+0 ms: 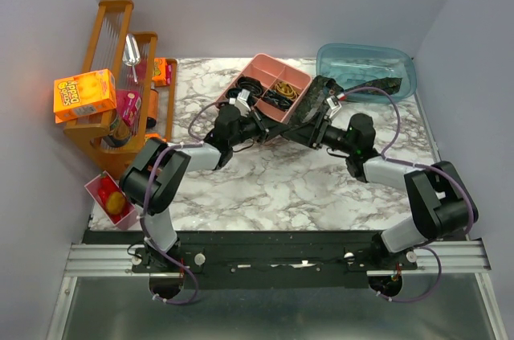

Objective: Roll the ties
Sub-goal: Place the tie at the center of the board.

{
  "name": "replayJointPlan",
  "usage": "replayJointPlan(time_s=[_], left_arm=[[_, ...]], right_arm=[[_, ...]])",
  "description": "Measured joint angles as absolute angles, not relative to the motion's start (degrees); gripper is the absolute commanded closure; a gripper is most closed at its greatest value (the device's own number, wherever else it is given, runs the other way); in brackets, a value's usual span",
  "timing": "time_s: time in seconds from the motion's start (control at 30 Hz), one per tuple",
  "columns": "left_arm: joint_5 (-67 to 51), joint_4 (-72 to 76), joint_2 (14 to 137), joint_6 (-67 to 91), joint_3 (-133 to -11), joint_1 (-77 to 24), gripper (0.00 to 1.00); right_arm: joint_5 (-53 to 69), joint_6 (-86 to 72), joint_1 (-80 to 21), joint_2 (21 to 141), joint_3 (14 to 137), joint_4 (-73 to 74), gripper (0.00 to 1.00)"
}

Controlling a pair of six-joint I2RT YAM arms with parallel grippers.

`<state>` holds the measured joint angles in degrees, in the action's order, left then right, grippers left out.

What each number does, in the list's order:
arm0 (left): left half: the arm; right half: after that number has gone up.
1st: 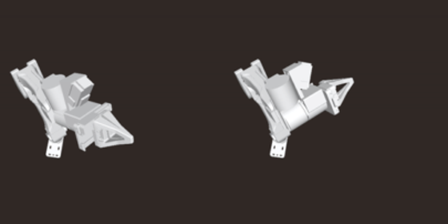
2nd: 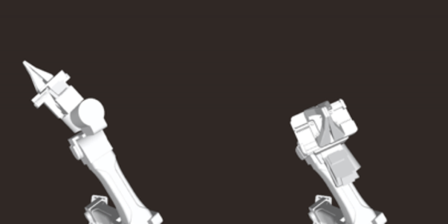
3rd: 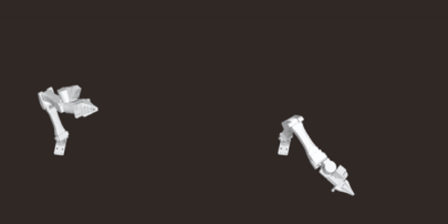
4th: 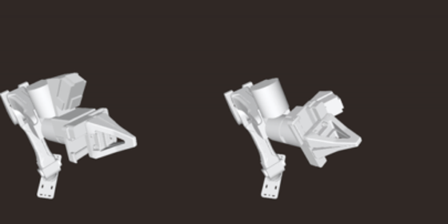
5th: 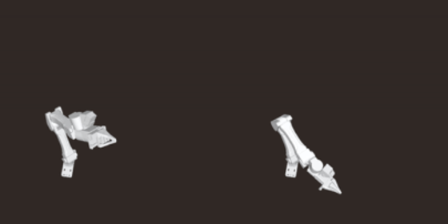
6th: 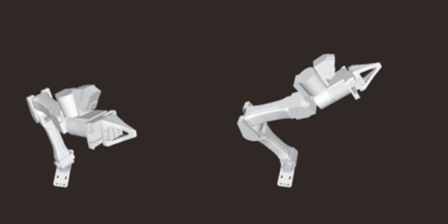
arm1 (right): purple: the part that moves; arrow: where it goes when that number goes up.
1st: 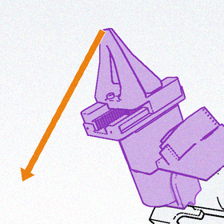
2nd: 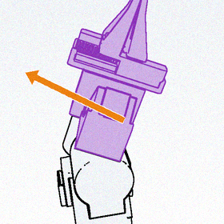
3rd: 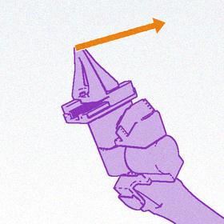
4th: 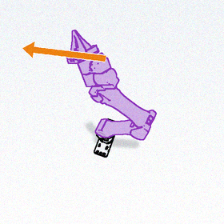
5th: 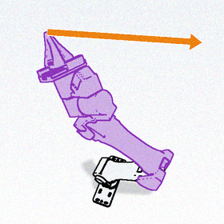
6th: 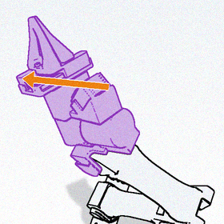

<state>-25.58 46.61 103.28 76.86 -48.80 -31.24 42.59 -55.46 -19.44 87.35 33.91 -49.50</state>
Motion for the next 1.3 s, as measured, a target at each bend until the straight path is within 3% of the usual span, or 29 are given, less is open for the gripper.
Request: replayJointPlan(time_s=[0.6,0.67,1.3], left_arm=[[-27.8,16.8,87.5,53.7,-54.9,-25.4,0.90],[-28.1,12.8,85.4,51.5,-55.7,-24.9,0.90],[-29.0,-9.1,65.8,42.0,-61.7,-24.5,0.91]], right_arm=[[35.3,-48.8,-14.9,76.4,34.3,-29.8,0.11],[34.0,-48.4,-12.9,76.4,34.3,-27.7,0.00],[29.0,-50.6,-6.6,80.6,38.9,-24.4,0.00]])
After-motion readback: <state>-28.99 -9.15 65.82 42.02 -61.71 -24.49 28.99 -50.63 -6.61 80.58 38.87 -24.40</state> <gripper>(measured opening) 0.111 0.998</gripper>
